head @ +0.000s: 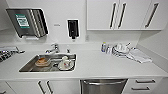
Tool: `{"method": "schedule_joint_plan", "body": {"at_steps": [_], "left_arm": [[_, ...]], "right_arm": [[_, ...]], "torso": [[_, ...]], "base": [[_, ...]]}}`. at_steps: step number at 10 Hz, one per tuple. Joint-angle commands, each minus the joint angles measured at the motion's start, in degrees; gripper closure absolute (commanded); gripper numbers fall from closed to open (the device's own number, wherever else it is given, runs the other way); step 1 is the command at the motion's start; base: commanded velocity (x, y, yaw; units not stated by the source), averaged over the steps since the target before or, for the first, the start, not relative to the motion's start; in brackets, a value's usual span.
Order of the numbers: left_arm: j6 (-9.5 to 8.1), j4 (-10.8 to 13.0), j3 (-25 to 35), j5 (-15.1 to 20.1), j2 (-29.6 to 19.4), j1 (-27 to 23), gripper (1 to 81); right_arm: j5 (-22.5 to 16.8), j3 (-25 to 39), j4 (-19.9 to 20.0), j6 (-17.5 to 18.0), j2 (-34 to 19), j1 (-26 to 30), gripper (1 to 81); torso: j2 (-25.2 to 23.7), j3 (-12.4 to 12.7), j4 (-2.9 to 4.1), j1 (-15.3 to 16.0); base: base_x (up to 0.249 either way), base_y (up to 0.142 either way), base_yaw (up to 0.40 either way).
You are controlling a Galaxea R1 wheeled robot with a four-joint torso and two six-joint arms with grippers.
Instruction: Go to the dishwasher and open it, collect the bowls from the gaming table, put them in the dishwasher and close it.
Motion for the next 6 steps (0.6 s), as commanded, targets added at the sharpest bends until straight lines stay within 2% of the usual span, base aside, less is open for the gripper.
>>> {"method": "schedule_joint_plan", "body": {"at_steps": [1,2,3,4,5,6], "left_arm": [[-0.18,0.1,-0.2,2.2,-0.6,-2.0,1.0],[-1.13,-0.6,-0.4,2.2,-0.5,-2.4,1.0],[-1.67,-3.0,-0.4,2.2,-0.5,-2.4,1.0],[-1.58,-5.3,-0.4,2.1,-0.3,-2.5,1.0],[-1.58,-6.3,-0.4,2.1,-0.2,-2.5,1.0],[-1.58,-6.8,-0.4,2.1,0.0,-2.5,1.0]], "right_arm": [[-2.1,-7.3,-1.1,-0.9,3.8,-0.3,1.0],[0.2,-7.3,-1.1,-0.9,4.2,-1.8,1.0],[3.0,-7.1,-0.9,-0.9,4.5,-3.5,1.0],[6.2,-6.9,-0.7,-0.9,5.1,-5.2,1.0],[8.7,-6.5,-0.7,-0.9,5.5,-6.7,1.0],[9.2,-5.9,-0.8,-0.9,5.6,-7.8,1.0]], "torso": [[0.0,0.0,0.00,0.0],[0.0,0.0,0.00,0.0],[0.0,0.0,0.00,0.0],[0.0,0.0,0.00,0.0],[0.0,0.0,0.00,0.0],[0.0,0.0,0.00,0.0]], "base": [[0.000,0.000,0.000],[0.000,0.000,0.000],[0.000,0.000,0.000],[0.000,0.000,0.000],[0.000,0.000,0.000],[0.000,0.000,0.000]]}}
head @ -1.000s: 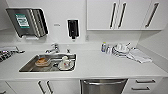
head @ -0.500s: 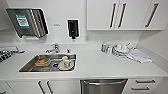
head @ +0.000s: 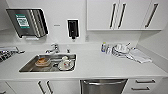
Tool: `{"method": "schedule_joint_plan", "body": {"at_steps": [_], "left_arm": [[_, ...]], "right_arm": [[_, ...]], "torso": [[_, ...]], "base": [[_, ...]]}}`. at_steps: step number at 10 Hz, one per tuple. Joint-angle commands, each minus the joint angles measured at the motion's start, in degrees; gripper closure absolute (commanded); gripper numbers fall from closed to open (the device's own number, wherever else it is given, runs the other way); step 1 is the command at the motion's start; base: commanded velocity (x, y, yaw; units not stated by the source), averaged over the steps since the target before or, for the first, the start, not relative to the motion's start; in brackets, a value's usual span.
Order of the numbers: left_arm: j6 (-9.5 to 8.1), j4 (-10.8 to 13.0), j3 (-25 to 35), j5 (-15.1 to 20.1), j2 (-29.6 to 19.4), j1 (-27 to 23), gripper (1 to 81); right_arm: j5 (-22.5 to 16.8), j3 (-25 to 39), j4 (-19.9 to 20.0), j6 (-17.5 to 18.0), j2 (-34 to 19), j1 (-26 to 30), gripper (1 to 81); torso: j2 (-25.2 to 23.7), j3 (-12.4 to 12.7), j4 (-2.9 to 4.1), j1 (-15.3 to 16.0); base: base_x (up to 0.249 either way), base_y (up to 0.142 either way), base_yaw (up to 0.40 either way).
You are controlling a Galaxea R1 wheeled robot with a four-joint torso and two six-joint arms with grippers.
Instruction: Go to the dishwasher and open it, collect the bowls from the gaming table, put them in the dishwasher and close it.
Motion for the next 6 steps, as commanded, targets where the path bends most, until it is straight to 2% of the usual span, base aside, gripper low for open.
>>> {"method": "schedule_joint_plan", "body": {"at_steps": [1,6], "left_arm": [[-0.06,-1.2,-0.3,2.7,0.0,-2.0,1.0],[0.21,-1.2,-8.8,3.7,6.5,-2.6,1.0]], "right_arm": [[-1.5,1.8,-0.3,-0.3,-0.8,1.1,1.0],[-1.5,0.5,-1.9,-2.6,2.7,-1.8,1.0]], "torso": [[0.0,0.0,0.00,0.0],[0.0,0.0,0.00,0.0]], "base": [[0.000,0.000,0.000],[0.000,0.000,0.000]]}}
